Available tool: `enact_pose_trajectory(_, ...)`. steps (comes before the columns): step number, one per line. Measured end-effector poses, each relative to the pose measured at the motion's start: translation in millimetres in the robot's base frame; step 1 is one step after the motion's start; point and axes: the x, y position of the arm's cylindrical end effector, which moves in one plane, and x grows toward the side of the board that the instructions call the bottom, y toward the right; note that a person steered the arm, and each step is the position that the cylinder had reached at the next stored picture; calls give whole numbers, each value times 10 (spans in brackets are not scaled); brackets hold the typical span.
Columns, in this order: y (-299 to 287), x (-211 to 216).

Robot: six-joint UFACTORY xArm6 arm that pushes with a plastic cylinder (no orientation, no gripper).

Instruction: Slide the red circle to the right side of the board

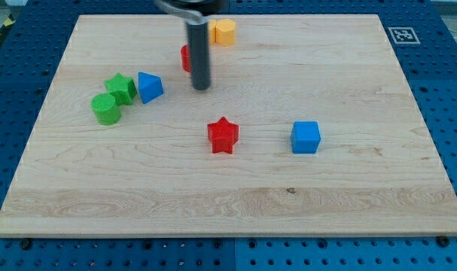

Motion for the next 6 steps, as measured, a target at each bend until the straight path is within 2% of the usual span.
enact_pose_trajectory(1, -464, -127)
enact_pose_trajectory(2, -571, -510)
enact_pose_trajectory(3, -514, -614)
enact_pose_trajectory(6, 1114, -462)
